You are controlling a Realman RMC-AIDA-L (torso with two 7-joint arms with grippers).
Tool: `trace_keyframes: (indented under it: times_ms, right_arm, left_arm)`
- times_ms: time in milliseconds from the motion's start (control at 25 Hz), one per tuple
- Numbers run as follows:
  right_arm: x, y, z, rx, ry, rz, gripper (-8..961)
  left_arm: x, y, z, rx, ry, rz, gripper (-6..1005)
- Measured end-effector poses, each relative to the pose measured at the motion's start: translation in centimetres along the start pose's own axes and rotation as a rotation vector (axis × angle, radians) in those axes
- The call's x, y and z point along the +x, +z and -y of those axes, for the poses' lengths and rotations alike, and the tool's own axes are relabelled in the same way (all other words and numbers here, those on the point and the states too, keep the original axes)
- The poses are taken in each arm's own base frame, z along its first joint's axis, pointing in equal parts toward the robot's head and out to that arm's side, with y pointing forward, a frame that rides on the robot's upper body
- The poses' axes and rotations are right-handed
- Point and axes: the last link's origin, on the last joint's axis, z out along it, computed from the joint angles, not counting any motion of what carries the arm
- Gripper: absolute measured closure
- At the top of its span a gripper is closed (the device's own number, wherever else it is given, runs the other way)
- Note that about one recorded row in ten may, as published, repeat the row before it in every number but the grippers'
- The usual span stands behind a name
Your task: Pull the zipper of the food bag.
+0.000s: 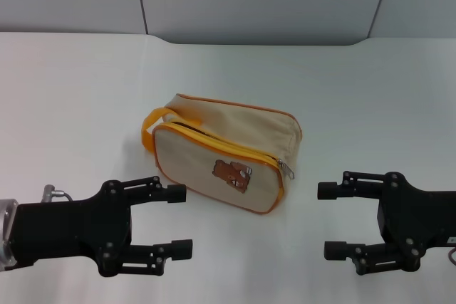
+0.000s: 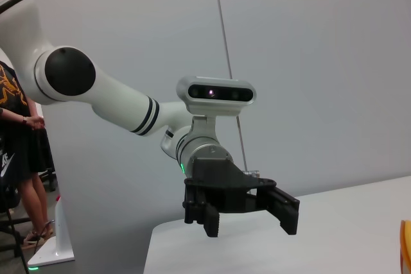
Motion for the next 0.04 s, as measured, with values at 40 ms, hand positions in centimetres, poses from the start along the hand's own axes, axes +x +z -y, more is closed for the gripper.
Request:
trace_keyframes:
  times_ms: [40]
  right_arm:
    - [0.0, 0.0, 0.0, 0.0, 0.0, 0.0, 163]
  left_arm:
    - [0.0, 0.0, -0.01, 0.0, 0.0, 0.0, 175]
